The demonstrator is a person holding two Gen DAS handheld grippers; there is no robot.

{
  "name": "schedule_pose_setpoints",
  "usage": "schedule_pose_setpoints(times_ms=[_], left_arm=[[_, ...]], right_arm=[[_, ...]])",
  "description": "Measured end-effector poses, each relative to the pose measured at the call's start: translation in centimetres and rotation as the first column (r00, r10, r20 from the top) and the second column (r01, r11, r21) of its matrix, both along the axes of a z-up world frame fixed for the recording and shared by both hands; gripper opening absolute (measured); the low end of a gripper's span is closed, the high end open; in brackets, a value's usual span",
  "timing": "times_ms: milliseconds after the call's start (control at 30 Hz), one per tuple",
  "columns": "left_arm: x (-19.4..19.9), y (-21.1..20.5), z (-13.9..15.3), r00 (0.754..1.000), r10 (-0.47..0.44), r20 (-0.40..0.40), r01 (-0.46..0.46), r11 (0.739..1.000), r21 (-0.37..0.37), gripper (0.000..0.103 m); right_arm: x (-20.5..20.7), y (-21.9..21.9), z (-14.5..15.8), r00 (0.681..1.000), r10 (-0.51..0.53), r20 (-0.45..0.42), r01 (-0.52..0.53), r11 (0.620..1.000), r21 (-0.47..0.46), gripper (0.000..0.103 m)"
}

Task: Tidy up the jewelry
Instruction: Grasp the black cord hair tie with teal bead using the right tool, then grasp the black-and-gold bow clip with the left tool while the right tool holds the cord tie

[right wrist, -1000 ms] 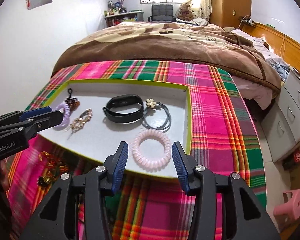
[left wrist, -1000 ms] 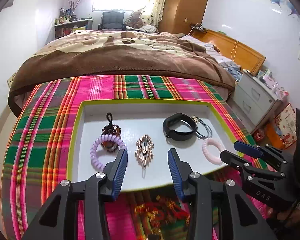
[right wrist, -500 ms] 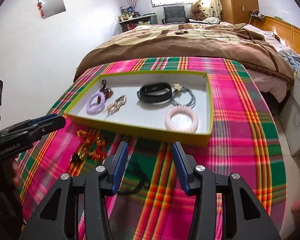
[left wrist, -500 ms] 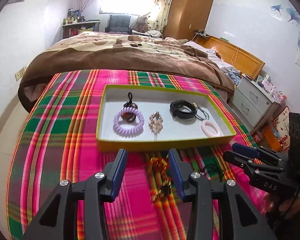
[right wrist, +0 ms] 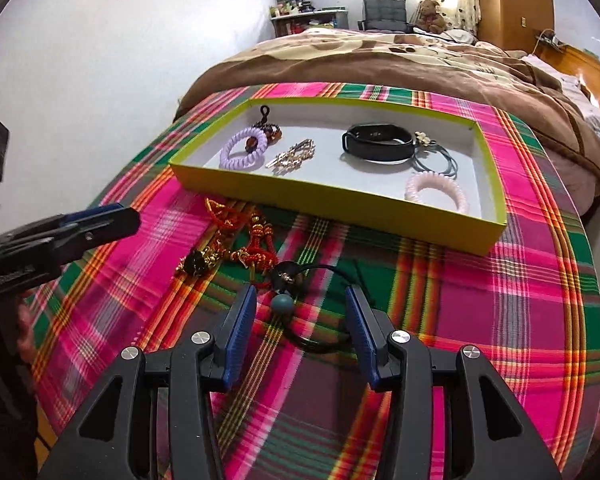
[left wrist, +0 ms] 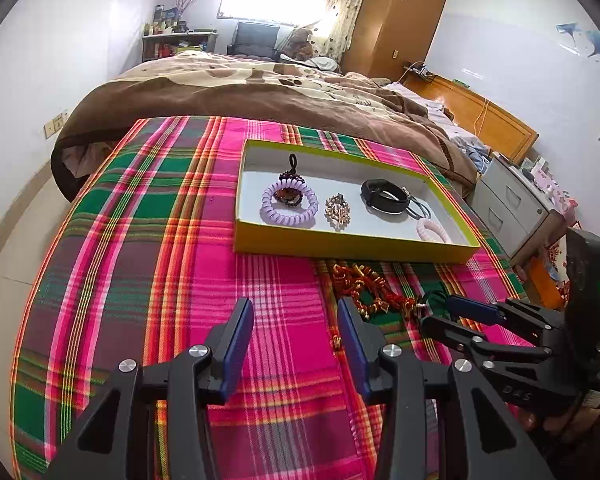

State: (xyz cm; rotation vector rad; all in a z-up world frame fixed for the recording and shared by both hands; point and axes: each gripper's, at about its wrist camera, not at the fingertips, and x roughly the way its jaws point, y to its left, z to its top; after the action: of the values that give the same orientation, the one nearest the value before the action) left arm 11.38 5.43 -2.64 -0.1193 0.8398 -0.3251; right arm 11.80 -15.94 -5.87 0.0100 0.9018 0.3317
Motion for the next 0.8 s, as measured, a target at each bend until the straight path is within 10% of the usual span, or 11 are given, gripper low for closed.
schedule_pose_setpoints(times_ms=[467,800], left_arm=[[-0.5,0.9,-0.6,1.000,-0.006,-0.015,0.006,1.000,-0.021,0.043],[-0.2,-0.2,-1.3,0.999,-0.038,-0.035,0.037,0.999,-0.022,0.043]], right_arm=[[0.1,1.5,-0.7,1.000,-0.025,0.000,0.025,0.996,-0.083,0.046],[-0.3,0.5,-0.5,0.998,-0.067,0.004,0.067,0.994,-0.089,0.014]])
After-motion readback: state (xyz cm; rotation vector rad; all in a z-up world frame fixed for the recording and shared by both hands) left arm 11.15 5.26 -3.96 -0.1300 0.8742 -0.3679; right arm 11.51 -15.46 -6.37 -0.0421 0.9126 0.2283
